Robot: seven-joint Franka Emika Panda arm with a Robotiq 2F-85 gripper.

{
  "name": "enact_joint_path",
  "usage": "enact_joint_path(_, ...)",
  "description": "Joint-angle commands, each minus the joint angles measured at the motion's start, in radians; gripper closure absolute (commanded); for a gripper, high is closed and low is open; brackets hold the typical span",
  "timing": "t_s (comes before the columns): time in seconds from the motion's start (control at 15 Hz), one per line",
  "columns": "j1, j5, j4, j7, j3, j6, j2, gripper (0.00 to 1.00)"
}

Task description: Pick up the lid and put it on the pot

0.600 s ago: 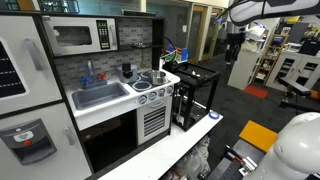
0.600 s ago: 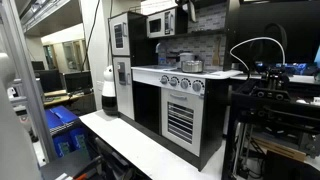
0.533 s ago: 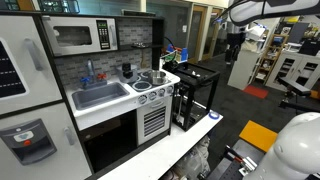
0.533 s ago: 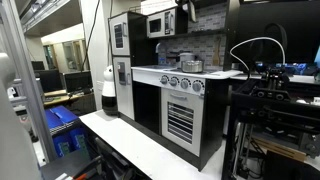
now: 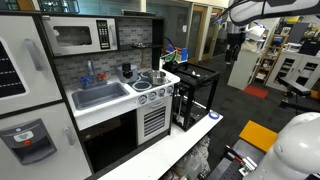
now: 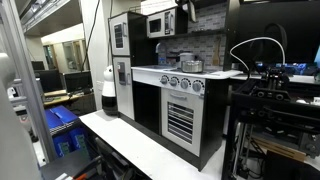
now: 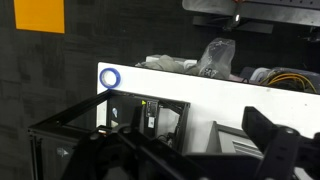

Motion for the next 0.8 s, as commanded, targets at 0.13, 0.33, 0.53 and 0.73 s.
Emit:
enact_joint_path(0.13,0.01,-0.003,0.002,0.004,-0.007,-0.003,0.0,0.0)
enact_joint_path(0.33,0.016,0.002,0.051,-0.012,-0.015,0.009,0.025,0.0)
enact_joint_path(0.53,0.042,-0.004,0.116,-0.044,-0.002,0.064,0.035,0.0)
enact_joint_path(0.73,0.082,0.007,0.152,-0.055,0.007,0.176,0.038,0.0)
